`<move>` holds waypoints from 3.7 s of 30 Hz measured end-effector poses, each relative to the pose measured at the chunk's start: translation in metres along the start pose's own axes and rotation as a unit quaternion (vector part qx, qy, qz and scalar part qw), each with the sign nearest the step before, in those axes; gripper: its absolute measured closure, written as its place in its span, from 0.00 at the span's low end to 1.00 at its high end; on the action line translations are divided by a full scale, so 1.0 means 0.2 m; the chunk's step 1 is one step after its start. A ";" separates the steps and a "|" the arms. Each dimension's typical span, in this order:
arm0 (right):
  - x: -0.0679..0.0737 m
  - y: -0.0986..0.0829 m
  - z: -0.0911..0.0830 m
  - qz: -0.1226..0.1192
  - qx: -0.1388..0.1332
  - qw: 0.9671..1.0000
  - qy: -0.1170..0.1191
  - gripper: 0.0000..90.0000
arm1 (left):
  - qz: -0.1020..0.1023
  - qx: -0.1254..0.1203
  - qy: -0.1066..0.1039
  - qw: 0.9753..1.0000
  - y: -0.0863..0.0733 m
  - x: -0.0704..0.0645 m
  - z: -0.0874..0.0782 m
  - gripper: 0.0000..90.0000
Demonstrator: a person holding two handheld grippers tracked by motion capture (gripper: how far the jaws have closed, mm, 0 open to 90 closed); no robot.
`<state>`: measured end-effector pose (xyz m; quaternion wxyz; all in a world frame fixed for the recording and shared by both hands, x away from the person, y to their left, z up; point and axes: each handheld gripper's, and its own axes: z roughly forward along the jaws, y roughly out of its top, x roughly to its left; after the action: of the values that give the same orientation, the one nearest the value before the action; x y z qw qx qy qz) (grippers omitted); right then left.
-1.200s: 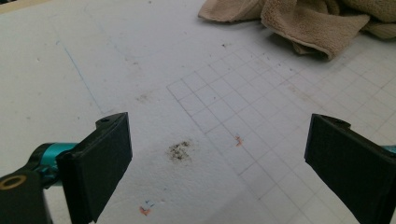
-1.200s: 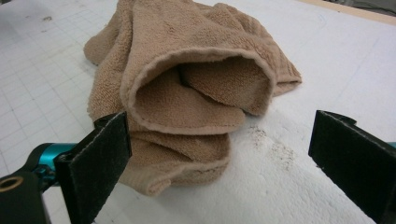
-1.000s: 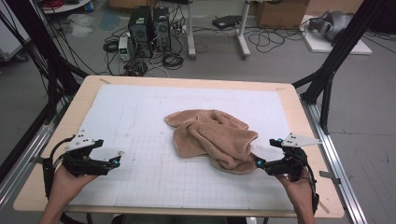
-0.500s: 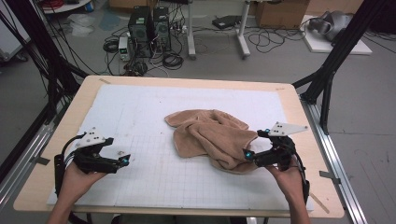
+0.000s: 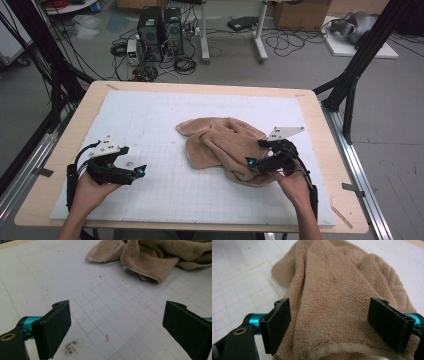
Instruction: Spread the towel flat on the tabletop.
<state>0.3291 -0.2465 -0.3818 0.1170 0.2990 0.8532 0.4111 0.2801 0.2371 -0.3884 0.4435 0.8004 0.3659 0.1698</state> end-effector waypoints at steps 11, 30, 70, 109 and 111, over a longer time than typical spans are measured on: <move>-0.03 -0.01 0.13 -0.006 0.056 0.998 0.009 0.61 | 0.008 0.010 -0.028 1.000 0.06 -0.06 0.16 0.17; -0.03 0.00 0.06 -0.030 0.026 0.999 0.025 0.87 | 0.041 0.022 -0.102 0.994 0.18 -0.26 0.54 0.36; 0.00 0.08 0.01 -0.038 0.005 0.997 0.065 0.87 | 0.106 0.003 -0.038 0.994 0.20 -0.22 0.23 0.94; -0.39 0.04 0.19 0.046 0.043 0.998 0.000 0.83 | 0.002 0.070 0.000 0.998 0.30 0.14 0.77 0.88; -0.37 0.06 0.16 0.048 0.027 0.998 0.004 0.78 | 0.005 0.066 -0.010 0.998 0.30 0.13 0.74 0.78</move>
<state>0.4072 -0.2660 -0.3970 0.0859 0.3413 0.8489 0.3944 0.4123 0.1498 -0.4202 0.3925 0.8314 0.3676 0.1400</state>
